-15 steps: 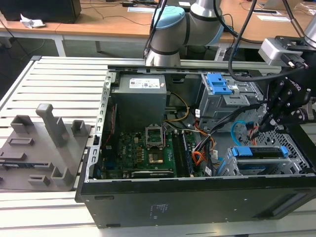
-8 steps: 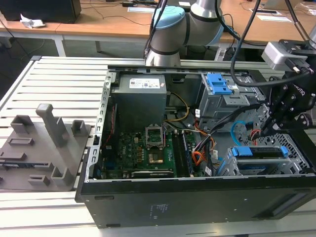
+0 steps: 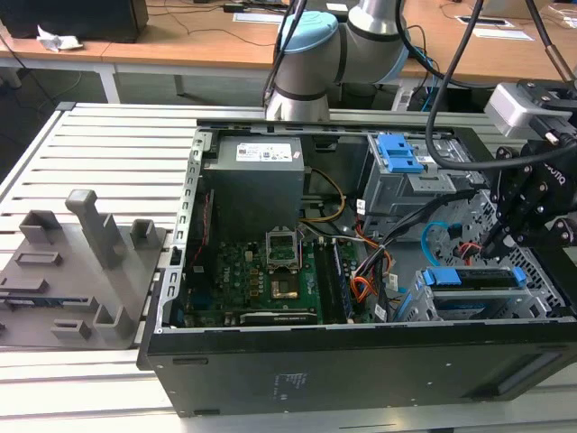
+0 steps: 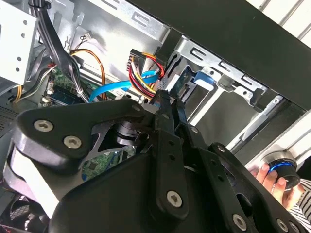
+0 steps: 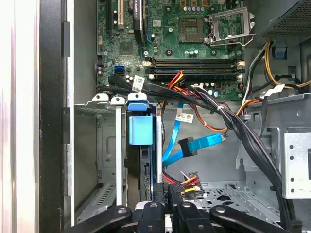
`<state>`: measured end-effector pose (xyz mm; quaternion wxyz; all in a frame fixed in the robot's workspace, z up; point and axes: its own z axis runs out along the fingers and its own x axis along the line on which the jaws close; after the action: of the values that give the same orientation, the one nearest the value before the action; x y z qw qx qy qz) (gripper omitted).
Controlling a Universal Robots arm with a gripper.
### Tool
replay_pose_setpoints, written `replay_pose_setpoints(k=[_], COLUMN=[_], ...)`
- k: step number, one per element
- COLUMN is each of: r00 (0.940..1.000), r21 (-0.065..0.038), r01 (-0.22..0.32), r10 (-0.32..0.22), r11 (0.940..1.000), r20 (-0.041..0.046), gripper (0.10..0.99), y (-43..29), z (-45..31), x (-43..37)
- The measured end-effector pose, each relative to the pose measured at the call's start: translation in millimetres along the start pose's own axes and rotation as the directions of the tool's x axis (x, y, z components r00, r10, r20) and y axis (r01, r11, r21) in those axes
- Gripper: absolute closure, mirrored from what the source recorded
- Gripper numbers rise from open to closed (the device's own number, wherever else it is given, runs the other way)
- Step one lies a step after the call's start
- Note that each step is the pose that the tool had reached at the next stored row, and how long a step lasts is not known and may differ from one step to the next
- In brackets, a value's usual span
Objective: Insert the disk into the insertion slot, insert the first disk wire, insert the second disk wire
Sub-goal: 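Insert the first disk wire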
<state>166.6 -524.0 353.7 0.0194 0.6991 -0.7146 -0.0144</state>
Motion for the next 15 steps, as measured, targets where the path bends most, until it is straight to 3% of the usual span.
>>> replay_pose_setpoints(k=[7,15], r00=[1.0000,1.0000], r21=[0.000,0.000], r01=[0.000,0.000], r10=[0.000,0.000], r11=[1.0000,1.0000], r20=[0.0002,0.0000], gripper=[0.922,0.922], y=[-0.2,-0.6], z=[0.6,7.2], x=[6.6,11.6])
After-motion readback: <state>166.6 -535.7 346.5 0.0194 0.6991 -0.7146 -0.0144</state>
